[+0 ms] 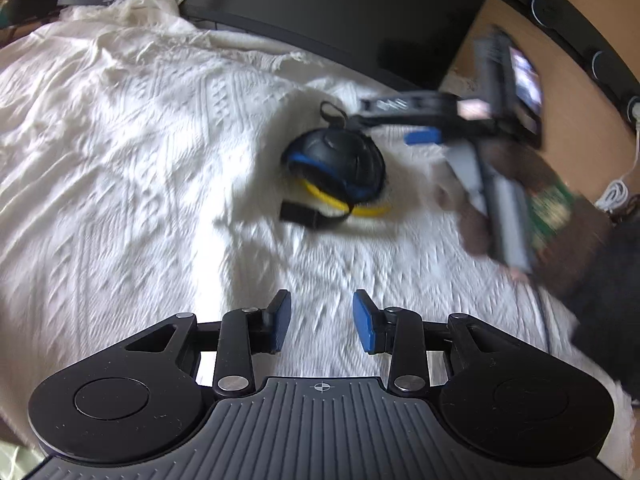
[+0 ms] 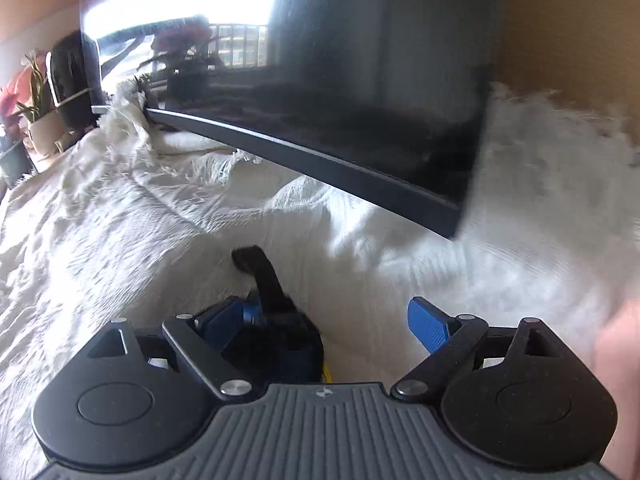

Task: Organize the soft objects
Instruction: 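Move both grippers toward the blue knee pad and the glitter disc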

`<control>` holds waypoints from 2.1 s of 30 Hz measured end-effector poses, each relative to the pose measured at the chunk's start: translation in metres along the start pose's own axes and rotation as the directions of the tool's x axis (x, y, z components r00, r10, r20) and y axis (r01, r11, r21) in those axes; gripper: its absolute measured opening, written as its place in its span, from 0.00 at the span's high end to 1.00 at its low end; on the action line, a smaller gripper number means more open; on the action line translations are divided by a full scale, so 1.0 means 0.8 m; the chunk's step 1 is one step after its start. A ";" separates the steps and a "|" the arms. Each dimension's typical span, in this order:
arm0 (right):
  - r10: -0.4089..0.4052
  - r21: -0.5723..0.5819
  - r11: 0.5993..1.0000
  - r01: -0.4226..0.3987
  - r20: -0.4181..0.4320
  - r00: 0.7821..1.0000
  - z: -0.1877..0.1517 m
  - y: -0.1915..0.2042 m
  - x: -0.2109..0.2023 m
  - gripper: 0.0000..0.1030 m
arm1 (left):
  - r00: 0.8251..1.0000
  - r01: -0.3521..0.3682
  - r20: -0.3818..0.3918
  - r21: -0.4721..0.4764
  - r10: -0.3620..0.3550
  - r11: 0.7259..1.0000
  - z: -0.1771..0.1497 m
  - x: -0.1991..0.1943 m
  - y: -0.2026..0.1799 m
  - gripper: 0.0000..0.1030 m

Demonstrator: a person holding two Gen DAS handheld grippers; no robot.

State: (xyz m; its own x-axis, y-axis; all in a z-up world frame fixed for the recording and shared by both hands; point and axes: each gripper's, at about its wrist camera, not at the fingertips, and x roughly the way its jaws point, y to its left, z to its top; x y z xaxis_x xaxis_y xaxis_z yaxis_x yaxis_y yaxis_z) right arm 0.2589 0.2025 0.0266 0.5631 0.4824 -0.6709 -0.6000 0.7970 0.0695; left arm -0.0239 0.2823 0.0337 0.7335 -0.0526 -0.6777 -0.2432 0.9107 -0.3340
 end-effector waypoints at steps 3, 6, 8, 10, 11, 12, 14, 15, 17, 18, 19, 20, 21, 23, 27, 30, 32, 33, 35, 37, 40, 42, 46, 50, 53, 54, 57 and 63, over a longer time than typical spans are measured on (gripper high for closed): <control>0.078 0.083 0.994 -0.075 -0.044 0.996 0.005 -0.007 0.018 0.15 | 1.000 -0.027 -0.002 -0.006 0.027 1.000 -0.004 -0.008 0.006 0.64; 0.186 0.162 0.971 -0.174 -0.068 0.980 -0.004 -0.017 0.013 0.57 | 0.999 -0.049 0.006 -0.026 0.049 0.998 -0.004 -0.014 0.015 0.64; 0.193 0.149 0.972 -0.182 -0.059 0.979 -0.013 -0.016 -0.007 0.66 | 0.998 -0.053 0.018 -0.033 0.054 0.998 -0.001 -0.017 0.018 0.64; 0.170 0.111 0.980 -0.165 -0.037 0.985 -0.025 -0.013 -0.033 0.85 | 0.998 -0.050 0.033 -0.039 0.051 0.998 0.002 -0.020 0.020 0.64; 0.164 0.098 0.982 -0.160 -0.039 0.986 -0.032 -0.014 -0.045 0.88 | 0.998 -0.046 0.040 -0.040 0.048 0.998 0.004 -0.021 0.020 0.64; 0.166 0.088 0.983 -0.162 -0.042 0.985 -0.040 -0.014 -0.058 1.00 | 0.998 -0.040 0.046 -0.042 0.042 0.998 0.005 -0.020 0.020 0.64; 0.169 0.073 0.984 -0.165 -0.050 0.984 -0.057 -0.019 -0.083 1.00 | 0.998 -0.026 0.051 -0.039 0.027 0.999 0.009 -0.016 0.019 0.64; 0.162 0.071 0.985 -0.158 -0.053 0.985 -0.065 -0.022 -0.095 1.00 | 0.998 -0.021 0.052 -0.035 0.023 0.999 0.009 -0.014 0.017 0.64; 0.157 0.083 0.985 -0.152 -0.062 0.986 -0.084 -0.031 -0.120 1.00 | 0.998 -0.014 0.056 -0.032 0.015 0.999 0.012 -0.009 0.014 0.64; 0.153 0.093 0.985 -0.147 -0.064 0.986 -0.092 -0.036 -0.131 1.00 | 0.998 -0.009 0.059 -0.031 0.010 0.999 0.013 -0.006 0.012 0.64; 0.147 0.103 0.985 -0.140 -0.067 0.987 -0.103 -0.042 -0.144 1.00 | 0.998 -0.003 0.062 -0.030 0.005 1.000 0.015 -0.003 0.011 0.64; 0.142 0.112 0.985 -0.133 -0.070 0.987 -0.113 -0.047 -0.156 1.00 | 0.998 0.002 0.065 -0.027 -0.001 1.000 0.018 -0.001 0.009 0.64; 0.136 0.117 0.985 -0.127 -0.072 0.988 -0.121 -0.051 -0.164 1.00 | 0.998 0.005 0.069 -0.024 -0.004 1.000 0.021 0.002 0.007 0.64; 0.105 0.121 0.988 -0.095 -0.080 0.991 -0.138 -0.058 -0.181 1.00 | 0.997 -0.001 0.083 -0.011 0.002 1.000 0.032 0.009 0.004 0.64; 0.037 0.098 0.995 -0.028 -0.094 0.995 -0.168 -0.066 -0.214 0.96 | 0.988 -0.024 0.155 0.016 0.022 1.000 0.071 0.017 0.002 0.64; 0.001 0.099 0.995 0.010 -0.108 0.994 -0.186 -0.067 -0.231 0.53 | 0.979 -0.029 0.202 0.059 0.016 0.998 0.112 0.030 0.002 0.64; -0.033 0.109 0.993 0.044 -0.101 0.994 -0.196 -0.066 -0.239 0.31 | 0.979 -0.036 0.201 0.084 0.018 0.996 0.136 0.048 0.000 0.64; -0.046 0.103 0.993 0.056 -0.096 0.994 -0.198 -0.062 -0.242 0.31 | 0.981 -0.044 0.195 0.096 0.025 0.994 0.147 0.061 -0.001 0.64; -0.073 0.058 0.995 0.078 -0.087 0.993 -0.201 -0.052 -0.246 0.31 | 0.985 -0.052 0.168 0.109 0.033 0.993 0.157 0.086 -0.001 0.64; -0.113 -0.014 0.994 0.112 -0.062 0.992 -0.204 -0.037 -0.250 0.30 | 0.991 -0.033 0.129 0.114 0.018 0.993 0.159 0.107 0.001 0.64; -0.140 -0.112 0.984 0.136 -0.028 0.990 -0.207 -0.020 -0.253 0.26 | 0.996 0.007 0.089 0.122 -0.018 0.992 0.151 0.130 0.003 0.64; -0.139 -0.132 0.982 0.134 -0.024 0.990 -0.204 -0.016 -0.252 0.26 | 0.997 0.029 0.066 0.115 -0.036 0.993 0.143 0.139 0.005 0.64; -0.117 -0.153 0.981 0.117 0.008 0.993 -0.190 -0.014 -0.255 0.23 | 0.992 0.108 0.050 0.097 -0.113 0.989 0.126 0.132 0.001 0.64; -0.109 -0.204 0.972 0.117 0.048 0.993 -0.175 -0.003 -0.244 0.15 | 0.984 0.177 0.006 0.127 -0.179 0.976 0.100 0.119 -0.020 0.59; -0.094 -0.232 0.968 0.099 0.031 0.995 -0.169 0.009 -0.229 0.15 | 0.960 0.277 -0.094 0.146 -0.265 0.950 0.095 0.116 -0.030 0.59; -0.085 -0.233 0.968 0.088 0.025 0.996 -0.168 0.012 -0.226 0.15 | 0.951 0.300 -0.123 0.161 -0.283 0.940 0.095 0.115 -0.034 0.59; -0.066 -0.232 0.970 0.068 0.014 0.998 -0.170 0.019 -0.222 0.15 | 0.952 0.304 -0.099 0.222 -0.289 0.926 0.103 0.101 -0.044 0.58; -0.102 -0.201 0.975 0.093 -0.032 0.994 -0.192 0.012 -0.224 0.15 | 0.999 -0.025 -0.019 0.172 0.028 0.985 0.147 0.134 -0.021 0.59</control>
State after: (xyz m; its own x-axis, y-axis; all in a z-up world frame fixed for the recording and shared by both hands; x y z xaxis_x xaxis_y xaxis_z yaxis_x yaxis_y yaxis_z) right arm 0.0652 0.0675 0.0344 0.6030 0.3871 -0.6976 -0.6465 0.7494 -0.1430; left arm 0.1335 0.3096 0.0438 0.7144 -0.0343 -0.6989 -0.1486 0.9686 -0.1994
